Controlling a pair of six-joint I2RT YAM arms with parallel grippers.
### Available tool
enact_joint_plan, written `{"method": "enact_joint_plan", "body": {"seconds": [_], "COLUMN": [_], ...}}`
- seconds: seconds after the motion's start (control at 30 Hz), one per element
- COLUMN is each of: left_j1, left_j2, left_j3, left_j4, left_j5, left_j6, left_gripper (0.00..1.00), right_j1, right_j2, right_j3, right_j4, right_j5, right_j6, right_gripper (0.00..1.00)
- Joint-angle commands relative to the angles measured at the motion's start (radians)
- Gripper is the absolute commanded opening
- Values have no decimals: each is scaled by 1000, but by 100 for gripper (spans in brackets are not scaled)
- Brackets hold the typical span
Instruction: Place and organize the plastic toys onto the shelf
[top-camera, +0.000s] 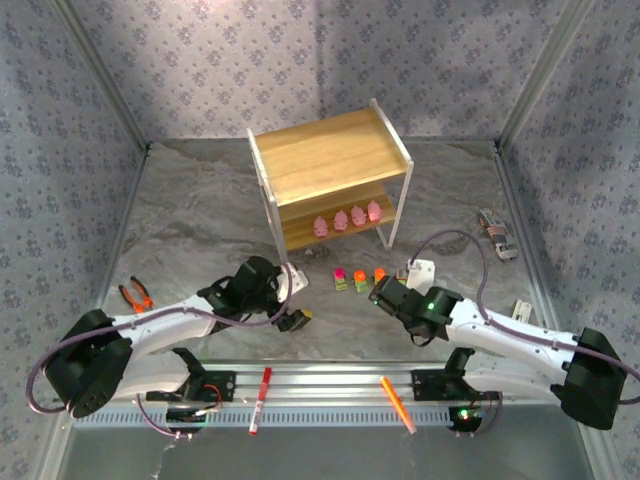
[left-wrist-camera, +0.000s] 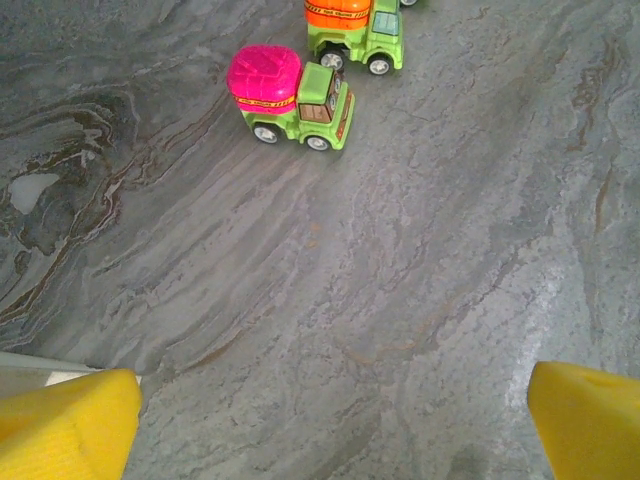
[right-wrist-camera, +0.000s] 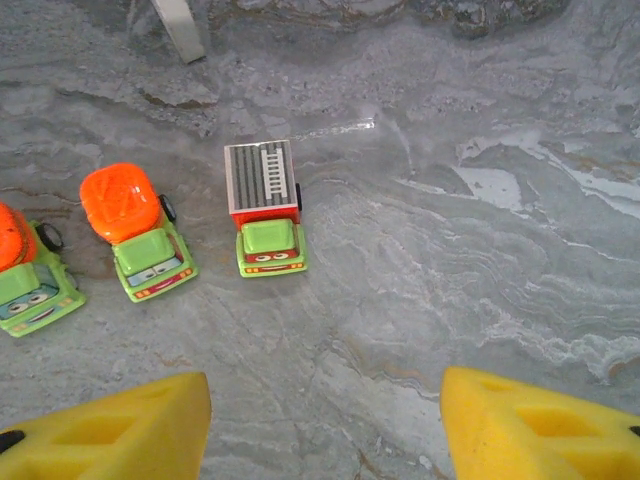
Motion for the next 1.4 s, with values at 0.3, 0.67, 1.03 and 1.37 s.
{"method": "enact_joint_plan", "body": {"seconds": [0.3,0.67,1.03,1.37], "left_j1": [-6,-6,-5,-7], "left_j2": [-13,-15,-14,-7], "left_j3": [-102,-106,-101,-92], "left_j4": [244,247,195,179], "left_j5": [-19,-7,97,97], "left_j6": [39,36,86,86], "left_gripper": [100,100,100,100], "right_j1": [-177,-235,-287,-330], "right_j2": [90,173,221,266], "right_j3": [6,40,38,40], "right_j4": [182,256,295,341], "right_j5": [-141,-199,-230,-260], "right_j6": [-202,-277,-310,-345], "right_gripper": [55,54,52,48]}}
